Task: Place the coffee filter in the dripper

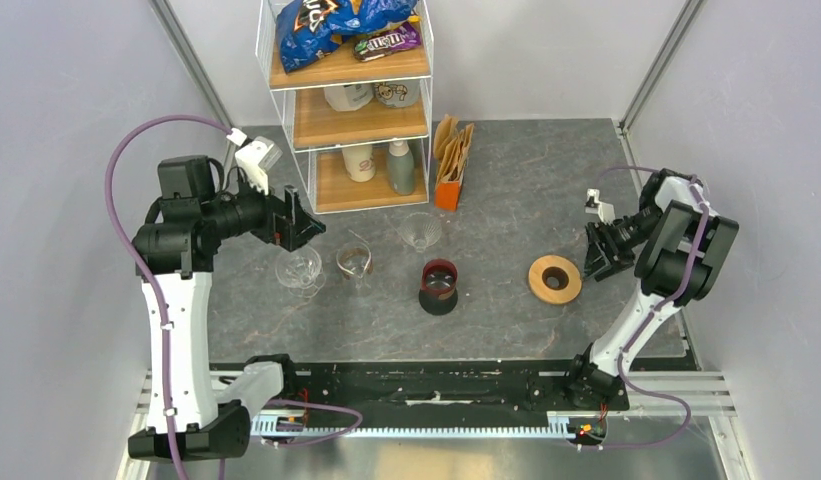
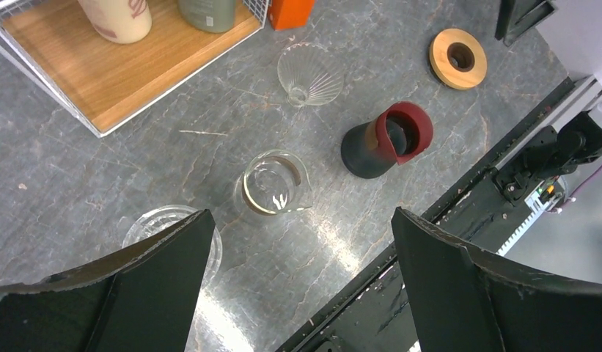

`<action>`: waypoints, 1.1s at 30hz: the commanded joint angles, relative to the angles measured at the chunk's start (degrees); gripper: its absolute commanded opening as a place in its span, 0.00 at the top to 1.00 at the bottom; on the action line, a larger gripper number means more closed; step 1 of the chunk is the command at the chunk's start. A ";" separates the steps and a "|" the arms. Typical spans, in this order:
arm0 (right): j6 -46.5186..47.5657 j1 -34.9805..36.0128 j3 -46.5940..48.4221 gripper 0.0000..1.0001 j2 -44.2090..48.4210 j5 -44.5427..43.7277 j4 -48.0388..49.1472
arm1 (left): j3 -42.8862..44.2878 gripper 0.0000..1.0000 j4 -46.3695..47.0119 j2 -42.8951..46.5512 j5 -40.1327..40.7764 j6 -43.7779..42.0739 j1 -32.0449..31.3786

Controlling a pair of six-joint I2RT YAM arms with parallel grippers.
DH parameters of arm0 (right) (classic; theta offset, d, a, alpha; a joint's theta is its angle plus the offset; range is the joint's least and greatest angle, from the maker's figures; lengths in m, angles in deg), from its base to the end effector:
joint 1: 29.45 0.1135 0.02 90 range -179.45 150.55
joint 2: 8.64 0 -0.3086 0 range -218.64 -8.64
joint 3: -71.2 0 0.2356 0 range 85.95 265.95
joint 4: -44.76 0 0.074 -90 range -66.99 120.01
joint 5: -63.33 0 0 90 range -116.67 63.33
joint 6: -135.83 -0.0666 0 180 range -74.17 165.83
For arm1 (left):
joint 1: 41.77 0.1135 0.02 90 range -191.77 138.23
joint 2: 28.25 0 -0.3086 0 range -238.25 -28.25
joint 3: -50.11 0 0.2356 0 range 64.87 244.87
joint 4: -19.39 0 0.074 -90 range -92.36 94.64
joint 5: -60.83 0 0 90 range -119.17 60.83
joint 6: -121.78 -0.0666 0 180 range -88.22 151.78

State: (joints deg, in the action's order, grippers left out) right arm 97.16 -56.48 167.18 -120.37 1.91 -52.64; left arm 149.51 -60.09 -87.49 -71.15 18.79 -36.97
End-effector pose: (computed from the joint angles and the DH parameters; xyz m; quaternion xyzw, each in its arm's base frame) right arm 0.2897 -0.1120 0.2144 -0.1514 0.9385 0.3103 0.0020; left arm 0.1410 -0.0329 0.4524 0.2132 0.8307 -0.2581 0.4448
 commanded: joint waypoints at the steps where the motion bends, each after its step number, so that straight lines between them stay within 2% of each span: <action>1: 1.91 0.65 2.79 0.28 -5.74 4.45 -1.43 | 3.36 0.01 -1.28 -0.11 -2.85 -3.32 0.21; 5: -0.79 0.75 4.19 0.28 -11.20 8.16 0.56 | 4.71 0.01 -2.78 -0.60 -2.87 -3.66 0.19; 10: -3.17 0.83 7.22 0.37 -16.55 11.59 0.47 | 6.07 0.01 -4.00 -1.21 -2.41 -4.29 0.19; 15: -2.14 0.83 9.68 0.63 -18.88 15.45 -2.95 | 6.16 0.01 -4.00 -1.49 -2.62 -4.22 0.21; 18: 1.61 0.83 9.50 0.88 -17.95 17.77 -7.61 | 5.89 0.01 -3.96 -1.52 -2.85 -4.23 0.17; 20: 3.82 0.83 9.43 0.99 -15.80 20.05 -11.46 | 6.06 0.01 -4.00 -1.19 -2.68 -4.50 0.21; 23: 4.87 0.90 9.84 1.00 -10.60 26.33 -16.94 | 5.64 0.02 -2.76 0.39 -2.19 -3.58 0.22; 26: 0.09 1.93 9.52 1.00 -2.27 31.77 -17.19 | 5.88 0.02 -2.51 0.92 -3.75 -2.91 0.21; 30: -7.36 7.01 11.16 1.00 8.00 38.80 -17.12 | 7.01 0.02 -2.51 0.11 -6.29 -1.55 0.21; 33: -14.61 14.05 14.40 1.00 11.42 44.12 -17.12 | 7.39 0.03 -2.52 -1.02 -10.70 0.30 0.19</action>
State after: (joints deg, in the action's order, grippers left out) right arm 92.31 -50.27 177.30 -114.64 33.42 -57.43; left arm 154.69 -62.97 -87.62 -75.02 16.86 -36.97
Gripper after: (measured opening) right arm 0.038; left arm 0.978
